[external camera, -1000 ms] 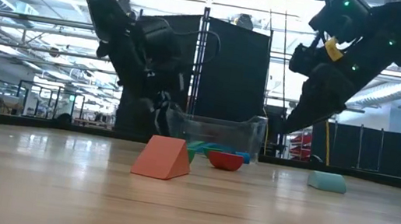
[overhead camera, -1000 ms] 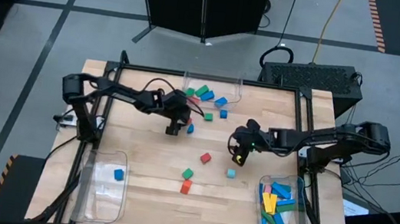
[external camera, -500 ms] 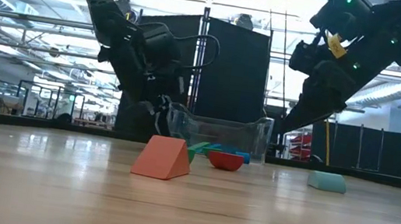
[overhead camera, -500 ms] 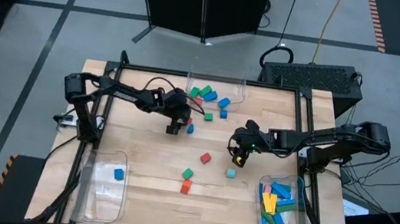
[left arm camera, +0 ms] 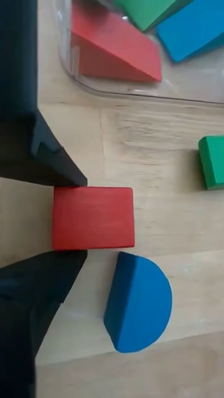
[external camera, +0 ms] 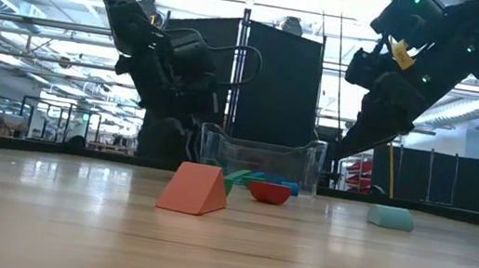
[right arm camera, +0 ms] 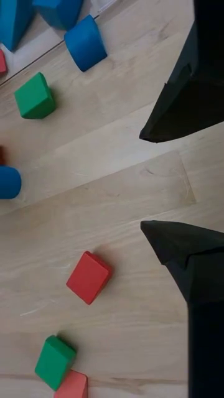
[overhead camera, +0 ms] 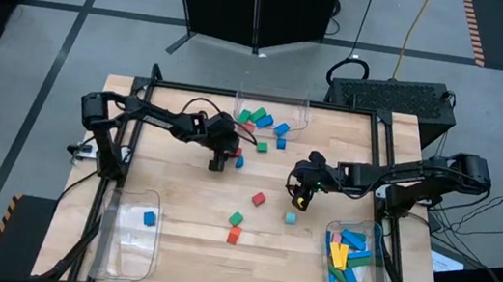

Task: Sort blocks by size
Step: Put the red half circle block into the bottom left transparent bin, then put the dark blue half circle block into the bottom left transparent bin

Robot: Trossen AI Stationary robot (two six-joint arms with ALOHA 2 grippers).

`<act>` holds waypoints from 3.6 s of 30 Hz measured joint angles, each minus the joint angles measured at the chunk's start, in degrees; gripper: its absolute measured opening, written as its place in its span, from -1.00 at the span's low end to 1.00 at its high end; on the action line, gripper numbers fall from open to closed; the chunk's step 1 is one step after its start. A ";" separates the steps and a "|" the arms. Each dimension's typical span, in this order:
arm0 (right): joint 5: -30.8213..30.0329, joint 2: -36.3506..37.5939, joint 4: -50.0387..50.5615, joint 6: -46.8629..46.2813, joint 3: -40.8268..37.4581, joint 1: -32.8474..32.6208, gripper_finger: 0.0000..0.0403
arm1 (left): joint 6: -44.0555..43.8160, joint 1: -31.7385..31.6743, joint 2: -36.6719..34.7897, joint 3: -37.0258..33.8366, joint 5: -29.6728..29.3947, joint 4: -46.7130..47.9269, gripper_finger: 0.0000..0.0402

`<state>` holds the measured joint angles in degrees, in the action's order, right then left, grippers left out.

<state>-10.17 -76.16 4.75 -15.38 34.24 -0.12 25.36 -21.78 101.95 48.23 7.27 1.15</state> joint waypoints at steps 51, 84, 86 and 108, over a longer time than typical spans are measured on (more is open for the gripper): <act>-0.04 -0.02 0.15 -1.97 0.04 -1.80 0.04 | -75.95 49.78 -41.12 4.98 3.34 66.42 -0.31; -0.20 -0.02 -0.24 -2.40 0.04 -2.99 0.04 | -91.12 59.25 -34.43 -10.21 7.38 60.45 0.07; -0.20 -0.02 -0.24 -2.43 0.04 -2.99 0.04 | -92.14 59.23 -34.45 -10.17 10.21 60.67 0.08; -0.03 -0.02 -0.22 -2.40 0.04 -2.99 0.04 | -75.95 56.96 -34.64 8.19 -19.79 73.71 0.09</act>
<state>-10.20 -76.18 4.54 -17.78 34.28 -3.11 -50.58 35.18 67.31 56.42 -12.52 74.86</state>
